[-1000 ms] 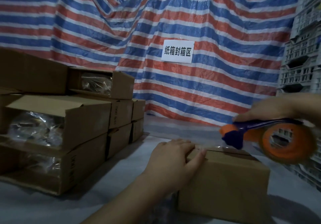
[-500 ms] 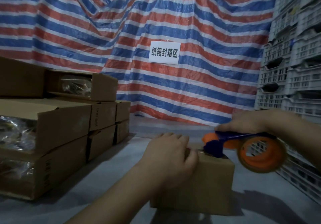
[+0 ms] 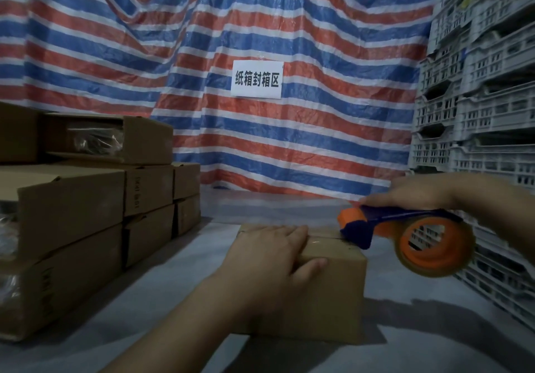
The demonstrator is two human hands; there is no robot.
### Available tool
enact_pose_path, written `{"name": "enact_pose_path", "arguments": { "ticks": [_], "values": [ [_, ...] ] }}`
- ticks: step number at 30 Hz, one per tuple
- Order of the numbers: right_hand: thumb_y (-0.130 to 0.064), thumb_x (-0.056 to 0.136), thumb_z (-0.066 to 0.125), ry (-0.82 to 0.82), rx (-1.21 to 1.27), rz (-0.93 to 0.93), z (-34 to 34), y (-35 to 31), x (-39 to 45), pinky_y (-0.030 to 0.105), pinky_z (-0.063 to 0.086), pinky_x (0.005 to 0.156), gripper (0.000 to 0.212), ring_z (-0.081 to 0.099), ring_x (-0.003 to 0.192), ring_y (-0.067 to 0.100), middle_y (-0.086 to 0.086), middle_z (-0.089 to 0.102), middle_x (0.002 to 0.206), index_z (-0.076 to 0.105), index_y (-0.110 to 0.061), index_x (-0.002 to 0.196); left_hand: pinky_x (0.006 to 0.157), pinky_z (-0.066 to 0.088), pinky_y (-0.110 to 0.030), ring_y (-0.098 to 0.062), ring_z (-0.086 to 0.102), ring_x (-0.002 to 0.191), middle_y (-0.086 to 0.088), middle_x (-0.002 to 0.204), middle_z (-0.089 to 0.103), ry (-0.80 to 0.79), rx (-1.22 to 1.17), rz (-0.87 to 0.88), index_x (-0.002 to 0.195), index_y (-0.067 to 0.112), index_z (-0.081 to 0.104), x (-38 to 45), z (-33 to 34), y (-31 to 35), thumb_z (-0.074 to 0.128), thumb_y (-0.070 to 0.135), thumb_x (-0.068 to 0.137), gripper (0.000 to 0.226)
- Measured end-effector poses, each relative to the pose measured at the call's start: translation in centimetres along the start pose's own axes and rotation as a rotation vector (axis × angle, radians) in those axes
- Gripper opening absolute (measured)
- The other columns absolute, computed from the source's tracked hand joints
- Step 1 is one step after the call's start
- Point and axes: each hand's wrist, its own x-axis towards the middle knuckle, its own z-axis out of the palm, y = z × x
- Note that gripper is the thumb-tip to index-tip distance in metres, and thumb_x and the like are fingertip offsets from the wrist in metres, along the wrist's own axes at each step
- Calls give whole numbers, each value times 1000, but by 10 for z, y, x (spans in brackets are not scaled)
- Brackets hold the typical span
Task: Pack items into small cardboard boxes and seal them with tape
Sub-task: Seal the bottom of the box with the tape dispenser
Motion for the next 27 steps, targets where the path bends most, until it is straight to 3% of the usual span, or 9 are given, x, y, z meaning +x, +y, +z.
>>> {"name": "enact_pose_path", "arguments": {
  "ticks": [5, 7, 9, 12, 16, 18, 21, 23, 27],
  "values": [
    [-70, 95, 36, -17, 52, -32, 23, 9, 0, 33, 48, 82, 63, 62, 66, 16, 2, 66, 72, 70, -18, 106, 100, 37, -33, -12, 51, 120, 10, 135, 56, -99, -32, -49, 138, 37, 45, 2, -7, 2, 26, 76, 90, 65],
    [-69, 95, 39, -36, 130, -24, 27, 13, 0, 30, 45, 75, 59, 55, 50, 8, -5, 59, 54, 69, -20, 83, 90, 47, -33, -12, 57, 101, 9, 116, 62, -145, -4, -80, 120, 35, 55, 10, -15, 9, 27, 81, 86, 64],
    [-69, 95, 42, -40, 217, -32, 28, 14, -1, 29, 43, 71, 58, 50, 39, 4, -9, 55, 45, 59, -22, 64, 86, 44, -32, -13, 56, 103, 5, 119, 61, -152, 19, -66, 123, 32, 53, 20, -17, 22, 28, 83, 84, 69],
    [-69, 95, 41, -18, 251, -58, 33, 17, -1, 31, 46, 77, 57, 60, 55, 7, -5, 65, 60, 65, -22, 73, 108, 32, -37, -18, 41, 134, 0, 151, 42, -178, -25, 2, 149, 28, 33, 23, -9, 41, 33, 79, 87, 80],
    [-68, 96, 42, -18, 367, -135, 47, 33, -3, 43, 53, 96, 63, 68, 85, 24, 13, 74, 96, 71, -13, 107, 111, 30, -33, -14, 41, 135, 3, 153, 41, -112, -25, 7, 147, 28, 37, 20, -3, 39, 32, 75, 90, 74],
    [-68, 94, 44, -24, 390, -152, 37, 48, -8, 36, 56, 86, 66, 69, 79, 21, 10, 75, 91, 71, -10, 110, 111, 31, -33, -13, 42, 134, 5, 152, 42, -97, -29, 13, 146, 31, 38, 19, -2, 38, 32, 74, 91, 71],
    [-76, 87, 43, -15, 234, -80, 16, 63, -17, 27, 52, 73, 73, 65, 66, 13, 9, 76, 85, 73, -11, 100, 111, 31, -35, -13, 40, 136, 9, 154, 38, -102, -50, 30, 151, 38, 27, 19, -1, 37, 31, 72, 92, 68],
    [-75, 91, 41, 42, 41, -82, 13, 58, -17, 23, 47, 69, 57, 64, 65, 6, -2, 73, 78, 69, -25, 90, 106, 34, -35, -12, 43, 133, 11, 152, 39, -107, -80, 47, 150, 45, 23, 20, -1, 36, 31, 70, 93, 63],
    [-76, 92, 36, 101, -399, -98, 17, 13, -11, 33, 44, 70, 55, 59, 78, 15, -1, 61, 85, 57, -26, 85, 86, 33, -25, -7, 51, 114, 13, 135, 52, -50, -87, 77, 140, 47, 35, 20, 3, 34, 32, 68, 94, 51]
  ]
}}
